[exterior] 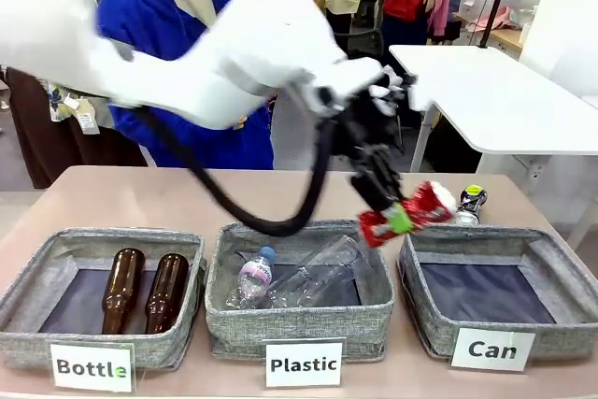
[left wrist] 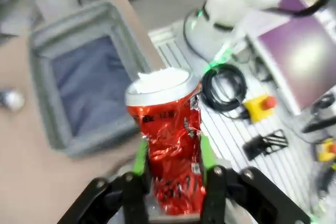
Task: Sort the can waste into the basket.
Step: Pick up the can waste from the table and place it in the right Fabric basket.
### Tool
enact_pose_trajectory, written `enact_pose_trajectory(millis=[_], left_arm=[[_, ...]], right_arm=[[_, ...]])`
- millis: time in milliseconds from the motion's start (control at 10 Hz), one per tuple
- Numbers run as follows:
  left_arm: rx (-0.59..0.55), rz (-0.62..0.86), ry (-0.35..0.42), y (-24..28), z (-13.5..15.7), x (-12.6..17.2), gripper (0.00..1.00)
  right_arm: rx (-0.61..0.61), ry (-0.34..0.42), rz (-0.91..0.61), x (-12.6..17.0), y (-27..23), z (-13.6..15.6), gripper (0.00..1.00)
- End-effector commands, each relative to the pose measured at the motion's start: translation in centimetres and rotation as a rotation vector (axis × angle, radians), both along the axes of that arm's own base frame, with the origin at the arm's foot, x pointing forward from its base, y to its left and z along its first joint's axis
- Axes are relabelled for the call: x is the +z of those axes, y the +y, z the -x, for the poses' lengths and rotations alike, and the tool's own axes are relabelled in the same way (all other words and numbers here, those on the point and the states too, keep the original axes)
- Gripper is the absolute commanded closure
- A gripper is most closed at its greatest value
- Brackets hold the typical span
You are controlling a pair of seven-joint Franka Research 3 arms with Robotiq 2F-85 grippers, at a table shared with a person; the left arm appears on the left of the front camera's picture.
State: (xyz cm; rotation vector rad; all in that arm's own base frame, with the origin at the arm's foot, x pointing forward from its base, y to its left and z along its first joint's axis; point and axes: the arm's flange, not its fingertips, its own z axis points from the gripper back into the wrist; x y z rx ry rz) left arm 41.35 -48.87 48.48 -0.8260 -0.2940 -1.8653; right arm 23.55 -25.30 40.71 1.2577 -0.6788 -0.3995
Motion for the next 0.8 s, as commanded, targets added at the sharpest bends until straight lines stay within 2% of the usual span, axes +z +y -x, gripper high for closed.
enact_pose_trajectory(millis=[0,200,300,500,600,700], left_arm=[[-0.130,-0.039,0.016,-5.7,-2.0,0.9,0.56],[-0.281,-0.037,0.018,-9.8,-1.1,0.6,0.56],[-0.300,-0.012,-0.055,-11.3,-0.8,0.6,0.56],[-0.308,0.042,-0.144,-12.9,-1.0,0.5,0.56],[-0.245,0.102,-0.269,-13.4,-1.4,0.4,0.56],[-0.208,0.118,-0.319,-13.7,-1.7,0.1,0.56]], right_arm=[[-0.104,0.014,-0.076,-0.9,-4.5,1.5,0.00],[-0.121,0.045,-0.099,-3.5,-7.2,3.8,0.00],[-0.068,0.060,-0.043,-4.1,-8.5,6.1,0.00],[0.041,0.046,-0.013,-4.3,-9.6,10.0,0.00],[0.067,0.053,0.022,-4.3,-9.7,11.1,0.00],[-0.040,0.085,-0.060,-4.6,-8.1,8.6,0.00]])
